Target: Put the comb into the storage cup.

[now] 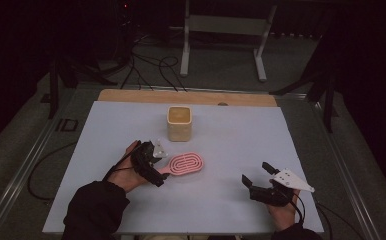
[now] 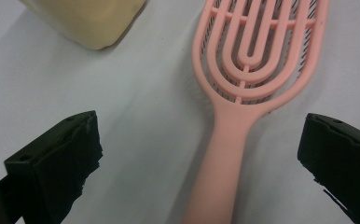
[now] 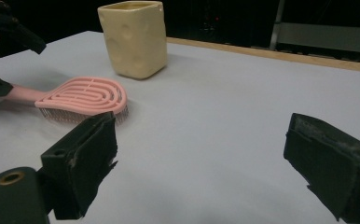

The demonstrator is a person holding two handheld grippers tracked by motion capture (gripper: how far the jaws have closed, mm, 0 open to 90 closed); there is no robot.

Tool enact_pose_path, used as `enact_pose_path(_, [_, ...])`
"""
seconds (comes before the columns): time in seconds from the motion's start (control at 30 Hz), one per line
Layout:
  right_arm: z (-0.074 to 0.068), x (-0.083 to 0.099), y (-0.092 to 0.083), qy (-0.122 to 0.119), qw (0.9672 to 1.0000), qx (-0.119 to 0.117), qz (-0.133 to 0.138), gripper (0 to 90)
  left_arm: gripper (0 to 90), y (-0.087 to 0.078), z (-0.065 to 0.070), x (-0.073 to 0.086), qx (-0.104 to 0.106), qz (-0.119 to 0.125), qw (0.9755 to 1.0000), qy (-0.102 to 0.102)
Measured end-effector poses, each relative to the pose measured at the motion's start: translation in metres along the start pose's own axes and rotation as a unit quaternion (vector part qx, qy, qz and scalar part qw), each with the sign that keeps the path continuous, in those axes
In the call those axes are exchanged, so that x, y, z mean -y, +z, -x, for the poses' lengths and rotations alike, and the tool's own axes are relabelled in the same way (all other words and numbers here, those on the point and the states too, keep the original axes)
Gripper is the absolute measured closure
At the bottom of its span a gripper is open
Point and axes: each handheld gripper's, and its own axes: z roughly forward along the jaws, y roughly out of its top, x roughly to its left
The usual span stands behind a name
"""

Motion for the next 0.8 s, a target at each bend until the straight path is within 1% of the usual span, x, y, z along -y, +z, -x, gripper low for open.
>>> enact_pose_path(0.07, [0.000,0.000,0.000,0.000,1.0000,0.000,0.000,9.3,0.0,0.003,0.001,-0.002,0.003,-0.008,1.0000,0.002])
enact_pose_path(0.1, [0.000,0.000,0.000,0.000,1.0000,0.000,0.000,9.3,0.0,0.003,0.001,-0.002,0.003,-0.008,1.0000,0.002])
enact_pose_path(0.17, [0.000,0.000,0.000,0.000,1.0000,0.000,-0.002,9.3,0.0,0.008,0.002,-0.005,0.010,-0.023,0.9997,0.005])
enact_pose_path(0.2, [0.000,0.000,0.000,0.000,1.0000,0.000,-0.002,9.3,0.3,0.008,0.002,-0.005,0.010,-0.023,0.9997,0.005])
enact_pose_path(0.23, [0.000,0.000,0.000,0.001,1.0000,0.000,-0.002,9.3,2.1,0.011,0.002,-0.007,0.013,-0.033,0.9993,0.010])
enact_pose_path(0.27, [0.000,0.000,0.000,0.001,1.0000,0.000,-0.002,9.3,3.5,0.011,0.002,-0.007,0.013,-0.033,0.9993,0.010])
enact_pose_path(0.3, [0.000,0.000,0.001,0.001,1.0000,0.000,-0.003,9.3,5.0,0.013,0.003,-0.008,0.019,-0.036,0.9991,0.009])
enact_pose_path(0.33, [0.000,0.000,0.001,0.001,1.0000,0.000,-0.003,9.3,6.0,0.013,0.003,-0.008,0.019,-0.036,0.9991,0.009])
enact_pose_path(0.37, [0.000,0.000,0.001,0.000,1.0000,0.000,-0.004,9.3,7.7,0.015,0.003,-0.009,0.029,-0.044,0.9986,0.012])
enact_pose_path(0.4, [0.000,0.000,0.001,0.000,1.0000,0.000,-0.004,9.3,8.7,0.015,0.003,-0.009,0.029,-0.044,0.9986,0.012])
enact_pose_path(0.43, [0.001,0.001,0.001,0.000,1.0000,0.001,-0.004,9.3,9.7,0.017,0.004,-0.011,0.037,-0.057,0.9976,0.014])
enact_pose_path(0.47, [0.001,0.001,0.001,0.000,1.0000,0.001,-0.004,9.3,10.5,0.017,0.004,-0.011,0.037,-0.057,0.9976,0.014])
enact_pose_path(0.5, [0.000,0.001,0.001,0.000,1.0000,0.001,-0.004,9.3,12.8,0.019,0.004,-0.012,0.042,-0.067,0.9968,0.015])
enact_pose_path(0.53, [0.000,0.001,0.001,0.000,1.0000,0.001,-0.004,9.3,14.4,0.019,0.004,-0.012,0.042,-0.067,0.9968,0.015])
enact_pose_path(0.57, [0.000,0.001,0.001,0.000,1.0000,0.001,-0.004,9.3,17.0,0.021,0.004,-0.013,0.051,-0.073,0.9960,0.013])
enact_pose_path(0.67, [0.000,0.001,0.001,0.000,1.0000,0.001,-0.005,9.3,24.5,0.023,0.004,-0.014,0.050,-0.080,0.9955,0.012])
enact_pose_path(0.7, [0.000,0.001,0.001,-0.001,1.0000,0.001,-0.006,9.3,30.4,0.025,0.004,-0.015,0.052,-0.089,0.9947,0.011])
enact_pose_path(0.73, [0.000,0.001,0.001,-0.001,1.0000,0.001,-0.006,9.3,33.8,0.025,0.004,-0.015,0.052,-0.089,0.9947,0.011])
enact_pose_path(0.77, [0.000,0.001,0.002,-0.002,1.0000,0.000,-0.005,9.3,38.7,0.028,0.004,-0.016,0.055,-0.103,0.9930,0.013])
enact_pose_path(0.8, [0.000,0.001,0.002,-0.002,1.0000,0.000,-0.005,9.3,41.2,0.028,0.004,-0.016,0.055,-0.103,0.9930,0.013])
